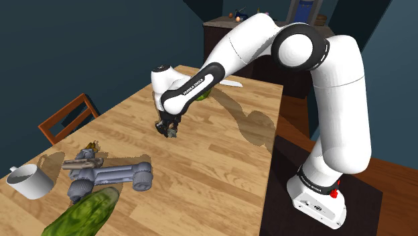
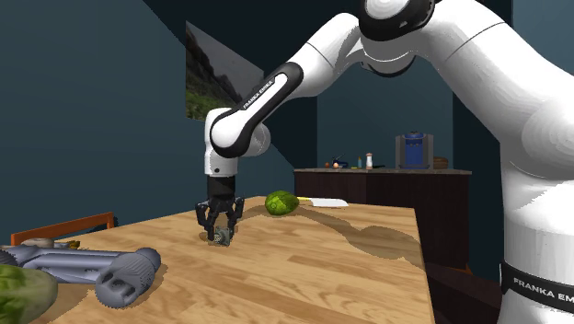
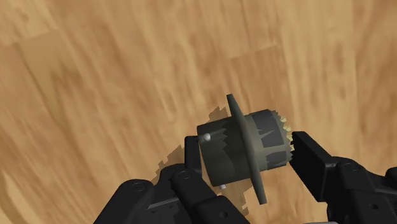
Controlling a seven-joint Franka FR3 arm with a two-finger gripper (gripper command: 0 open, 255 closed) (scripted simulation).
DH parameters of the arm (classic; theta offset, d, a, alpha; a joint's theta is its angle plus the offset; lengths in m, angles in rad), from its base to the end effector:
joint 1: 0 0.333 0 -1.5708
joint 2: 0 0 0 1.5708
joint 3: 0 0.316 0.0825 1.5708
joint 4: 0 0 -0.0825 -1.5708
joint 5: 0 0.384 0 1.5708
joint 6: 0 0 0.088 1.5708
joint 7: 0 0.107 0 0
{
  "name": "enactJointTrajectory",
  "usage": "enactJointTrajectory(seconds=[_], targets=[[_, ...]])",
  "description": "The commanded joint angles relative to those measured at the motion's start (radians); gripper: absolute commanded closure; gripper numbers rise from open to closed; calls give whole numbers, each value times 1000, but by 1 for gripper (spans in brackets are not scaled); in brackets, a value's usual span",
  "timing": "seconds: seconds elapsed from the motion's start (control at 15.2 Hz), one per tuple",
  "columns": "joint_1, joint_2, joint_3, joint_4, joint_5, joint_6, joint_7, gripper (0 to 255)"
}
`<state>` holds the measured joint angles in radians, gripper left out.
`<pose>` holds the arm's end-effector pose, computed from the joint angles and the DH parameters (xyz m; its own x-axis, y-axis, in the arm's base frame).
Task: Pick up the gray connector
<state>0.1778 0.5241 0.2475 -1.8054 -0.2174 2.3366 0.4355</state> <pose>0.6031 0.2556 0.2637 0.9936 0.1053 0.0400 0.1044 -0.9943 0.0228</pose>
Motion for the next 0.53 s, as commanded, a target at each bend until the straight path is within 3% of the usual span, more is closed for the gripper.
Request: enactJointTrajectory(seconds=[0.0, 0.46], targets=[[-1, 1, -1, 0, 0, 0, 0, 255], [-6, -31, 6, 8, 12, -39, -8, 255]])
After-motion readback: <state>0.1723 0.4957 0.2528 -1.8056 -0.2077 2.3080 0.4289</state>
